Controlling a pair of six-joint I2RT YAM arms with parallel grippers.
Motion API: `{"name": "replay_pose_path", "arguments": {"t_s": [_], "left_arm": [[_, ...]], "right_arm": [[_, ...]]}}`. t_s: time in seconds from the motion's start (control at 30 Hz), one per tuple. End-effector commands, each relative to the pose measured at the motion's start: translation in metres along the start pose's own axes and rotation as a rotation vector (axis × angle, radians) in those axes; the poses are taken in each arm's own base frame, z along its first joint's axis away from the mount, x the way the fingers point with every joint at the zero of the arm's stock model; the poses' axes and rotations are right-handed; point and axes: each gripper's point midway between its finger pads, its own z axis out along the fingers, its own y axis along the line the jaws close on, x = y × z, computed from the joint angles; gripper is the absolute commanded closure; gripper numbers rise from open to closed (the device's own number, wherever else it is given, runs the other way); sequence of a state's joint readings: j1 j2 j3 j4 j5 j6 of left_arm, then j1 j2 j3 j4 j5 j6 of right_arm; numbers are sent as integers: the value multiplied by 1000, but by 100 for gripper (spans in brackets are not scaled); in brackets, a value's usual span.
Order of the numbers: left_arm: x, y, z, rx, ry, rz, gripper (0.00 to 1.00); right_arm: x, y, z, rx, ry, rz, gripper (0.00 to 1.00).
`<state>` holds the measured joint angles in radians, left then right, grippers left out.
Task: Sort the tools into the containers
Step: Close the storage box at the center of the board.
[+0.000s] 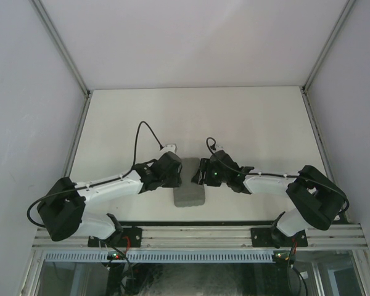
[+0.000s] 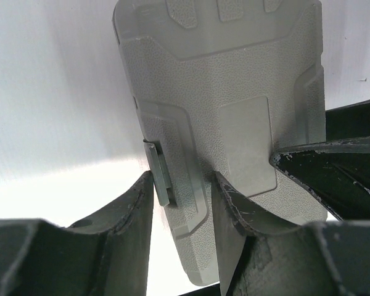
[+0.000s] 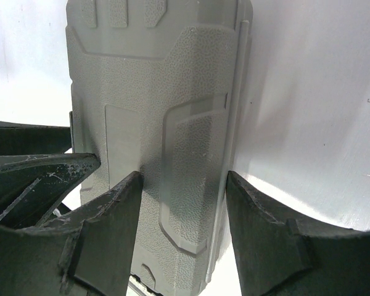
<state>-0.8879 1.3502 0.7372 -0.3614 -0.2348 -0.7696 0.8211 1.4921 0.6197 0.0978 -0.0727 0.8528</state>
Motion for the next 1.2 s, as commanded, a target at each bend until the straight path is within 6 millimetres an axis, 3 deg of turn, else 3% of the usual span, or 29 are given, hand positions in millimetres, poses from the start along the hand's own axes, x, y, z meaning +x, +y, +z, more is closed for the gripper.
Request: {"name": "replay_pose_path", "arguments": {"t_s": [0.0, 0.23, 0.53, 0.77, 0.87, 0.97, 1.17], "left_arm": [[22, -5, 10, 14, 68, 59, 75], [25, -12, 11, 53, 73, 28, 79], [30, -20, 11, 96, 98, 15, 94], [20, -25, 5, 131, 64, 44, 95], [-1, -30, -10, 154, -13, 76, 88], [-31, -32, -32, 165, -114, 108, 68], [-82, -24, -79, 169, -277, 112, 51]], "right_arm": [[27, -20, 6, 64, 67, -15, 46], [29, -21, 6, 67, 70, -12, 46], [30, -21, 7, 64, 76, -6, 47], [28, -21, 5, 66, 70, -6, 47], [23, -19, 1, 58, 56, -6, 47], [10, -11, -7, 33, 16, -19, 44], [-34, 16, -38, -9, -119, -106, 32]]}}
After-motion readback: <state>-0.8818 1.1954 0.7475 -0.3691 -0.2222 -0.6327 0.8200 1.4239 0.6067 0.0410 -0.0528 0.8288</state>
